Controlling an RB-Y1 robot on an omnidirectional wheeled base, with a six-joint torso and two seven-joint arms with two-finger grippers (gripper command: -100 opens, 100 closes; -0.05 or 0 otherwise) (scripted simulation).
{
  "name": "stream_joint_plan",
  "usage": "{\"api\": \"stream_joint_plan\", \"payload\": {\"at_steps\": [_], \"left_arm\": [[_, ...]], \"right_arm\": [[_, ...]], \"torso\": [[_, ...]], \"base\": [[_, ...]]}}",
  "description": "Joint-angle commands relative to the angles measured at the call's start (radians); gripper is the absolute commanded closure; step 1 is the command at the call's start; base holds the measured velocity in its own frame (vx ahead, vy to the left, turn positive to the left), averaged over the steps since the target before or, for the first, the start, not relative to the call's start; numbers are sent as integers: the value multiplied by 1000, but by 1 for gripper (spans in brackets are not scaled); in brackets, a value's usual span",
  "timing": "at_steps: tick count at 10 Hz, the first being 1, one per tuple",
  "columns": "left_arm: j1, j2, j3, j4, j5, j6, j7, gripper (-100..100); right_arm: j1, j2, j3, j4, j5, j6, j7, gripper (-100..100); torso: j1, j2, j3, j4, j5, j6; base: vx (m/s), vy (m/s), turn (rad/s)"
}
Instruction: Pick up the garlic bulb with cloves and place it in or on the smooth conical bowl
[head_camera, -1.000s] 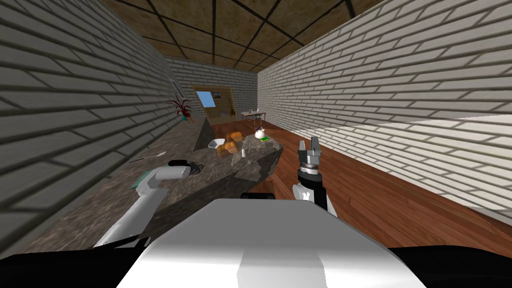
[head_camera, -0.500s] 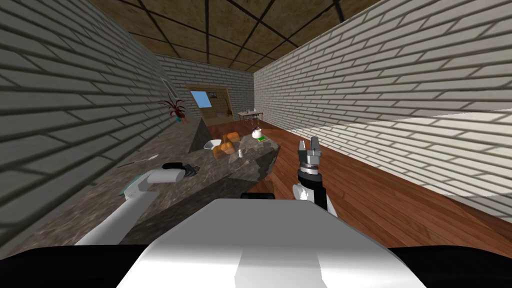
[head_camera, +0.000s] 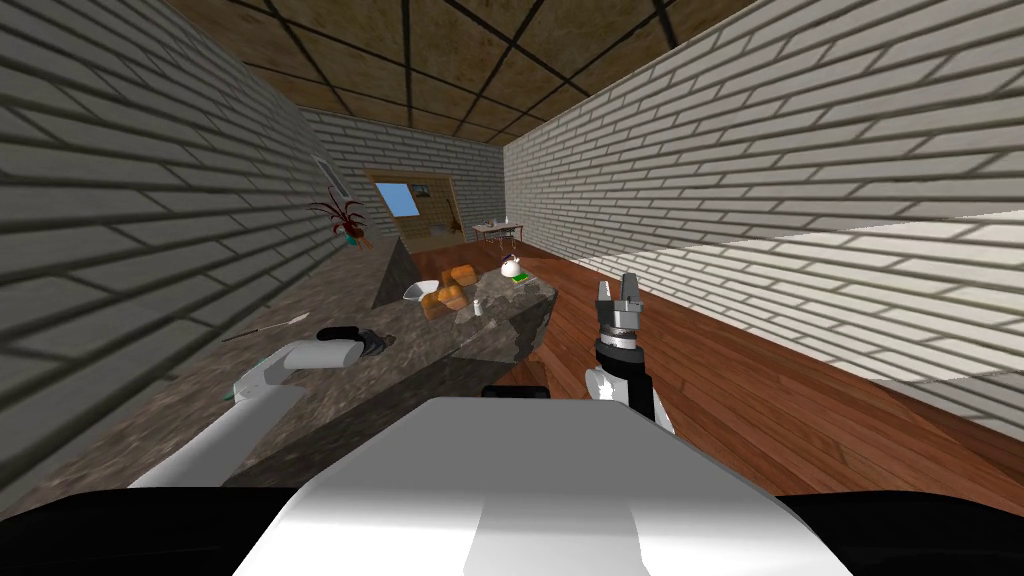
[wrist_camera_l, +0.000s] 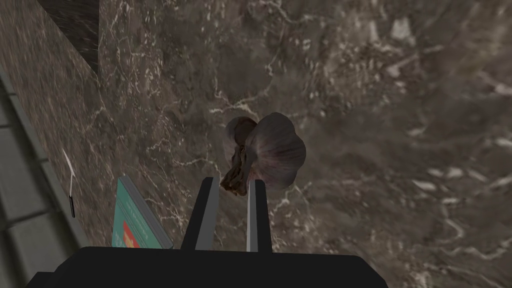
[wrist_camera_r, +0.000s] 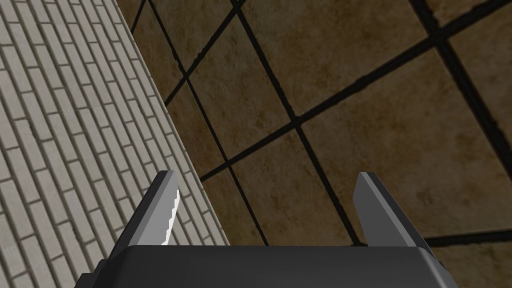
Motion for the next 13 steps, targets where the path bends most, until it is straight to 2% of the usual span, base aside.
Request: {"api": "stream_joint_plan", "payload": {"at_steps": [1,3,4,5,6,9,10,13], "left_arm": [[0,0,0,0,0,0,0,100],[0,0,0,0,0,0,0,100],[0,0,0,0,0,0,0,0],[-27,-50,18,-33,-32,49,-38,100],[-27,-52,18,-33,-32,49,-38,100],[-84,-147,60,-100,-100,140,-116,100],[-84,-160,60,-100,-100,145,-116,100],[-141,-258,101,-167,-168,233,-194,100]], "right_arm": [[0,0,0,0,0,0,0,0],[0,0,0,0,0,0,0,0],[0,0,0,0,0,0,0,0],[0,0,0,0,0,0,0,0],[0,0,0,0,0,0,0,0],[0,0,0,0,0,0,0,0],[0,0,0,0,0,0,0,0],[0,0,0,0,0,0,0,0]], "torso": [[0,0,0,0,0,0],[0,0,0,0,0,0],[0,0,0,0,0,0],[0,0,0,0,0,0],[1,0,0,0,0,-1],[2,0,0,0,0,0],[2,0,0,0,0,0],[1,0,0,0,0,0]], "base": [[0,0,0],[0,0,0],[0,0,0],[4,23,165],[3,23,91],[1,35,103],[4,25,42],[4,31,101]]}}
